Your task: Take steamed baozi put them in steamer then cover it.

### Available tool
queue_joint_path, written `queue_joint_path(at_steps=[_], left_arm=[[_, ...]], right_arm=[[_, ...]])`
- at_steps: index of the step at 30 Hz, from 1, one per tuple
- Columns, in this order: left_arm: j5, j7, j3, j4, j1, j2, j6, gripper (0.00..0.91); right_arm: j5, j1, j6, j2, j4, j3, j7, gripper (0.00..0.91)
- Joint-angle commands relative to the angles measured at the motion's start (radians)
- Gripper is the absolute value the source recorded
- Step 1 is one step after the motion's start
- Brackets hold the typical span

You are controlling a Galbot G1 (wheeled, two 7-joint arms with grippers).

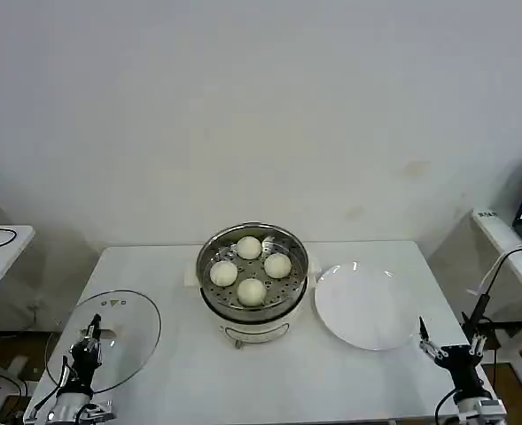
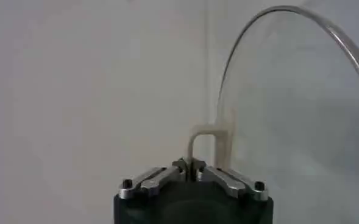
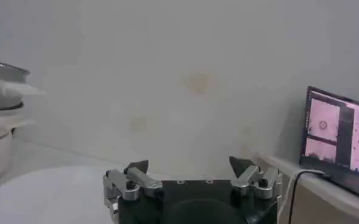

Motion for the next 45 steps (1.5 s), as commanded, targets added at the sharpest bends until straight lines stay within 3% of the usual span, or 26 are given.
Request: queue_joint_path(at_steps=[1, 7, 12, 19, 22, 27, 33, 40, 45], left_arm=[[-0.121, -0.005, -0.022, -0.196, 0.010, 0.028, 0.114, 0.000], [-0.242, 0.133, -0.005, -0.296, -0.015, 0.135, 0.240, 0.000], [-0.201, 0.207, 0.068, -0.342, -0.093, 0.189, 0.322, 0.000], [-0.213, 0.328, 0.287, -0.377, -0.286, 0.290, 0.468, 0.000], [-0.207, 0.364, 0.410, -0.357, -0.403, 0.292, 0.524, 0.000], [-0.090, 0.476, 0.569, -0.351, -0.587, 0.199, 0.612, 0.000], [0.049, 0.587, 0.706, -0.343, -0.693, 0.107, 0.690, 0.000], [0.176, 0.653, 0.756, -0.288, -0.702, -0.017, 0.712, 0.000], [0.284, 0.694, 0.743, -0.236, -0.696, -0.166, 0.712, 0.000]], right_arm=[[-0.026, 0.004, -0.002, -0.007, 0.005, -0.003, -0.001, 0.907], [-0.031, 0.001, -0.014, -0.011, 0.013, -0.008, -0.003, 0.907], [-0.037, 0.001, -0.021, -0.007, 0.020, -0.021, -0.003, 0.907], [-0.073, -0.009, -0.034, 0.017, 0.052, -0.029, -0.001, 0.907], [-0.085, -0.018, -0.038, 0.026, 0.057, -0.032, 0.006, 0.907], [-0.104, -0.023, -0.046, 0.037, 0.058, -0.030, 0.023, 0.907], [-0.119, -0.007, -0.052, 0.044, 0.054, -0.051, 0.026, 0.907], [-0.139, 0.002, -0.047, 0.050, 0.035, -0.061, 0.029, 0.907], [-0.154, 0.002, -0.041, 0.062, 0.029, -0.067, 0.031, 0.907]])
